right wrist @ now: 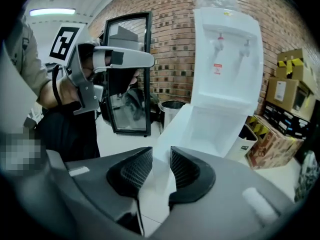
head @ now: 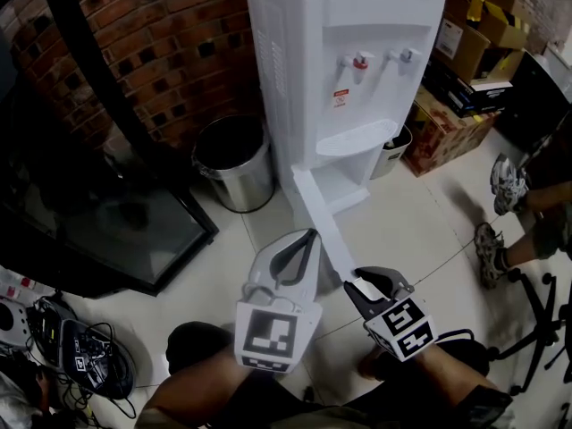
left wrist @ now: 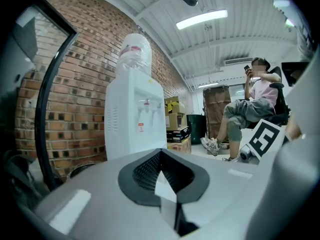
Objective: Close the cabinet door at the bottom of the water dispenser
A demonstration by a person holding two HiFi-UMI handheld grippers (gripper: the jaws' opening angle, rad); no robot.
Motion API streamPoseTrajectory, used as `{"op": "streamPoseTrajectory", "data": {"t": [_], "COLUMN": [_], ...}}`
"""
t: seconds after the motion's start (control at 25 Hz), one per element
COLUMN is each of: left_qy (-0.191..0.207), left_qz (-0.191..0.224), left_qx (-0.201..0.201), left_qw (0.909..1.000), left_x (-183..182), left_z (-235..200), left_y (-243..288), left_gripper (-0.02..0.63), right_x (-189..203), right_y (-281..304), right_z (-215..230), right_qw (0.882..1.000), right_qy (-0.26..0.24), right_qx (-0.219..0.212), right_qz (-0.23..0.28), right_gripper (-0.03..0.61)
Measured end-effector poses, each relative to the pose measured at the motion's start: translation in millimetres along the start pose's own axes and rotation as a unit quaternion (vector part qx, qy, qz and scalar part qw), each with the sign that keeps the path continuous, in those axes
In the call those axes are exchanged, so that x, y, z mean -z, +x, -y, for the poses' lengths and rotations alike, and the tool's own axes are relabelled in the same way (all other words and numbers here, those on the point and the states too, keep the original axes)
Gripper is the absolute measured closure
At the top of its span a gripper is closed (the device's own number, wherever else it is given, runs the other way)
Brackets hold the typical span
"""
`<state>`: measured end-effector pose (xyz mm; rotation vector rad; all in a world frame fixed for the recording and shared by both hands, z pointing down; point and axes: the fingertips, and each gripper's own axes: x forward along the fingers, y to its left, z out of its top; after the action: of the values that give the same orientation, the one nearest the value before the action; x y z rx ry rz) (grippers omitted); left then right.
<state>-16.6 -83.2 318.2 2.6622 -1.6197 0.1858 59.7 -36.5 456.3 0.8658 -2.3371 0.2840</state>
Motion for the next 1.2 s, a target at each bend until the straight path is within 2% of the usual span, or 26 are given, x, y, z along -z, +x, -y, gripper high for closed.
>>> {"op": "streamPoseTrajectory", "data": {"t": [0.36,0.56,0.92,1.2], "left_qy": [-0.004,-0.007,-0.014,0.006], "left_qz": [-0.001,-0.002,-0.013,-0.013], "left_qx": [0.030,0.038,0.039,0.033], "left_qw": [0.9995,0.9992,0.9991,0.9994], "left_x": [4,7,24,26], "left_z": [15,15,-2,-8], "left_y": [48,66,107,137], "left_gripper": [0.614,0.614,0.614,0.612], "right_x": [17,26,29,24], "right_y": [-18,-27,-27,-16], "right_z": [58,99,169,235], "right_qw": [0.996,0.989,0.975,0.964], "right_qy": [0.068,0.091,0.117,0.133], "right_qx": [0.060,0.119,0.187,0.229], "right_qz": [-0.010,-0.017,-0.009,0.001], "right_gripper": [0.485,0.568,0.578,0.578]}}
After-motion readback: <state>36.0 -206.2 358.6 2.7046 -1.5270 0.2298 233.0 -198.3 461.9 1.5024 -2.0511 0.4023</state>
